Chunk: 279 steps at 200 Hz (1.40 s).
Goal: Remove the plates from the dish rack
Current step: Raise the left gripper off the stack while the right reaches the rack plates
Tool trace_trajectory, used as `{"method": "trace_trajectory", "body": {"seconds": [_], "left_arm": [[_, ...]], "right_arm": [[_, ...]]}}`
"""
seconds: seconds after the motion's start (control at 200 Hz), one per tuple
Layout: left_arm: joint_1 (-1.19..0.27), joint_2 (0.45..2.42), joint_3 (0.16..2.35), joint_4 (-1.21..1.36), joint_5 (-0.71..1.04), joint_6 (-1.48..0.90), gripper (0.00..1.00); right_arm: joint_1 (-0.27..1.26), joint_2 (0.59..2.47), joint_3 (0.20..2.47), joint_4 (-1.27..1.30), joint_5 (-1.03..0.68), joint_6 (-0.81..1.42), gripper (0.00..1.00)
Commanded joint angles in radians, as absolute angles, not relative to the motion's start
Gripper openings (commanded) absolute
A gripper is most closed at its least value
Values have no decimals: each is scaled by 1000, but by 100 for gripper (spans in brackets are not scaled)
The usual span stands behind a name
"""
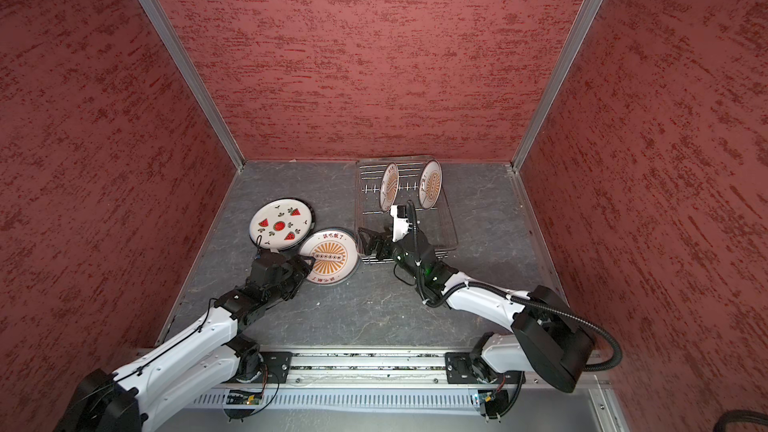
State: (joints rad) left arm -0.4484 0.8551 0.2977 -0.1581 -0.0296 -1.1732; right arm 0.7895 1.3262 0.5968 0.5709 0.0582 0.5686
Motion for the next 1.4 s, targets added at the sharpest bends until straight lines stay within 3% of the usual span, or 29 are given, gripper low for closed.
{"method": "trace_trajectory", "body": {"seconds": [0.0,0.937,1.037,1.137,1.253,1.393], "left_arm": [[-438,889,330,-118,-57,-1161,79],[-304,973,362,-83,-42,-1096,79],[-306,925,353,-64,-69,-1044,84],[-313,845,329,-40,-109,-975,100],[-321,736,282,66,-84,-856,99],[-322,620,219,287,100,-719,99]], "right_arm": [[794,1338,598,592,71,578,99],[795,1296,559,584,113,557,99],[795,1295,558,574,152,541,99],[791,1291,577,561,189,522,99],[774,1294,638,477,289,525,99],[731,1316,720,399,372,509,99]]}}
